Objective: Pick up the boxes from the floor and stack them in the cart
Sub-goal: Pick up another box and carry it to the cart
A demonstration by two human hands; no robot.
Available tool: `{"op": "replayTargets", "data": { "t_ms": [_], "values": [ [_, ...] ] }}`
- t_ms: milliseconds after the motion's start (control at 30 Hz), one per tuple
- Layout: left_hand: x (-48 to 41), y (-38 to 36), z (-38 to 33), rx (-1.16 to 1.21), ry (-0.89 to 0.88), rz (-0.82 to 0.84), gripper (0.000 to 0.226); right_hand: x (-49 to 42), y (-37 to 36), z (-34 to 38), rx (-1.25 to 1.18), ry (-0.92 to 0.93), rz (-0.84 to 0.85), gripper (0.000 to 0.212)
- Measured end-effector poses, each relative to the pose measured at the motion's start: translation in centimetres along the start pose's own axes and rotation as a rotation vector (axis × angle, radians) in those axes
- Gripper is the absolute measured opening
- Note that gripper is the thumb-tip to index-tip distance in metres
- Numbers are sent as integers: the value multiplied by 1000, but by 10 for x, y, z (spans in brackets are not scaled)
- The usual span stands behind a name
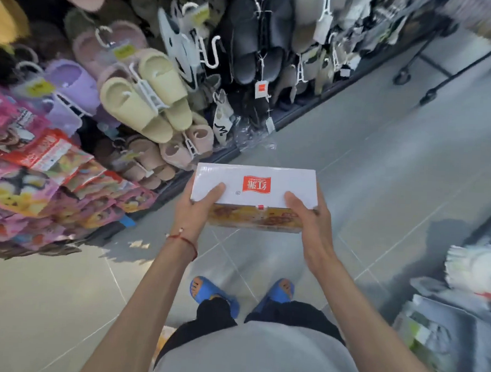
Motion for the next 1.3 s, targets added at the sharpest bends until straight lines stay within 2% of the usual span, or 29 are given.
{"op": "replayTargets", "data": {
  "t_ms": [133,267,467,733,867,1167,1300],
  "values": [
    [4,-84,-12,-30,-34,76,43,-18,74,24,-32,26,-90,49],
    [1,-164,-30,-59,-67,193,41,-35,136,45,-75,30,-192,56],
    [-28,-270,-64,-114,-165,323,40,-73,204,81,-139,52,-332,40],
    [-105,-408,-105,-181,-166,473,37,-174,271,129,-152,53,-456,37],
    [-147,-480,-133,-202,-147,555,28,-230,300,157,-173,51,-523,34],
    [-220,-650,-192,-309,-155,715,30,-337,382,218,-243,35,-693,38],
    [-244,-729,-201,-356,-172,757,32,-388,435,237,-285,27,-712,41]
  ]
}}
Point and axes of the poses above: each hand's wrist, its own x-axis away from the middle knuckle, its own y-axis out of the back of the hand, z = x × y, the point moved 6 cm from there along -x, towards the middle knuckle, and after that the axes turned 1 degree about y, right-handed, at the moved point
